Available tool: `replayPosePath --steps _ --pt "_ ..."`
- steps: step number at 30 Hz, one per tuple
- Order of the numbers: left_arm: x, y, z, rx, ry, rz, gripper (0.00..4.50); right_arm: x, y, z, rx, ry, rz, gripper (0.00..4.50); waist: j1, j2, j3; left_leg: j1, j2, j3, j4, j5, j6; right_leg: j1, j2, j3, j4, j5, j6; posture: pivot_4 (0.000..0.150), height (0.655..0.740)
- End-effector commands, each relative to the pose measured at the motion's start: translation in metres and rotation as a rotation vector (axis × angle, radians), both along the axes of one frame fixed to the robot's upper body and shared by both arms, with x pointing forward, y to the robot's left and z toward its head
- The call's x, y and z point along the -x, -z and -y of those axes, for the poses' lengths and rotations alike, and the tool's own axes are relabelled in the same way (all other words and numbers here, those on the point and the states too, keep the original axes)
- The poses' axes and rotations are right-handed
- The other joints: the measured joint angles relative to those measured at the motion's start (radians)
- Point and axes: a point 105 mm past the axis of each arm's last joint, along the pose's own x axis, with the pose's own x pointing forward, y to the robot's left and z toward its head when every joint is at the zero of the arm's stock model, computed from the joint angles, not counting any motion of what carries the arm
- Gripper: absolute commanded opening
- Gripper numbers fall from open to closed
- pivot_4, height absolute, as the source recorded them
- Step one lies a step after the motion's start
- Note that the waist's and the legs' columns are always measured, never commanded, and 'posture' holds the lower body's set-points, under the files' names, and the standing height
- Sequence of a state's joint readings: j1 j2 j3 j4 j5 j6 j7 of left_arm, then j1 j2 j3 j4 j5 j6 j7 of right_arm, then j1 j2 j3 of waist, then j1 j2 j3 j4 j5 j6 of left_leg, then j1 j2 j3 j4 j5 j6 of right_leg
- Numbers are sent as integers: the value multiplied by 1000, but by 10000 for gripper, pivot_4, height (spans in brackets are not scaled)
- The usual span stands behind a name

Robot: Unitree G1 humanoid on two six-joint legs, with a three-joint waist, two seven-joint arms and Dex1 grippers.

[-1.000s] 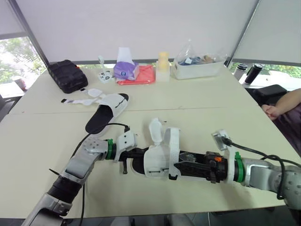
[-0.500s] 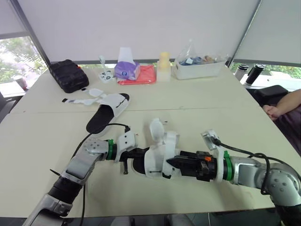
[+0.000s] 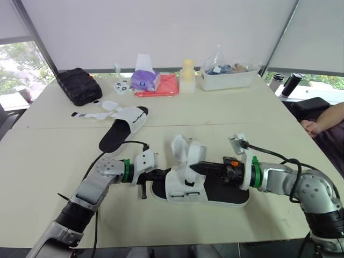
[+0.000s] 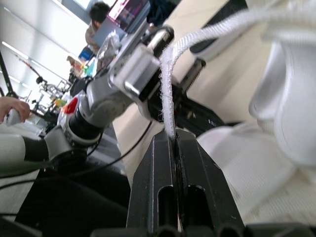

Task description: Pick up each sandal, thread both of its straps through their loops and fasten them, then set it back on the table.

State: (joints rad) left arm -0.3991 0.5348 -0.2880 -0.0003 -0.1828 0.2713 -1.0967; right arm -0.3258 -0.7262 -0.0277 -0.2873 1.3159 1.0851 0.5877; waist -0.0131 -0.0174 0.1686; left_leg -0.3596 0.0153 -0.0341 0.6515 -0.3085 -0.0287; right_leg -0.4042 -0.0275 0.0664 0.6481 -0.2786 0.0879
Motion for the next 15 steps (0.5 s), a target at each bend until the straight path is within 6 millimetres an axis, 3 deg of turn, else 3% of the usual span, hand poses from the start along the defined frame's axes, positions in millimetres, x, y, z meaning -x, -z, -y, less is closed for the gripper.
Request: replayPosePath --steps 1,9,15 --pt "3 8 -1 -23 -7 -14 0 2 -6 3 2 -31 18 565 0 0 0 0 0 0 0 0 0 0 0 0 0 0 0 1500 7400" --pt "5 9 1 -15 -16 -17 0 10 -3 7 -35 -70 -85 565 1 0 0 0 0 0 0 0 0 0 0 0 0 0 0 1500 7400" --pt "5 9 2 -13 -20 -14 0 15 12 8 13 -55 -121 565 1 0 0 0 0 0 0 0 0 0 0 0 0 0 0 1500 7400"
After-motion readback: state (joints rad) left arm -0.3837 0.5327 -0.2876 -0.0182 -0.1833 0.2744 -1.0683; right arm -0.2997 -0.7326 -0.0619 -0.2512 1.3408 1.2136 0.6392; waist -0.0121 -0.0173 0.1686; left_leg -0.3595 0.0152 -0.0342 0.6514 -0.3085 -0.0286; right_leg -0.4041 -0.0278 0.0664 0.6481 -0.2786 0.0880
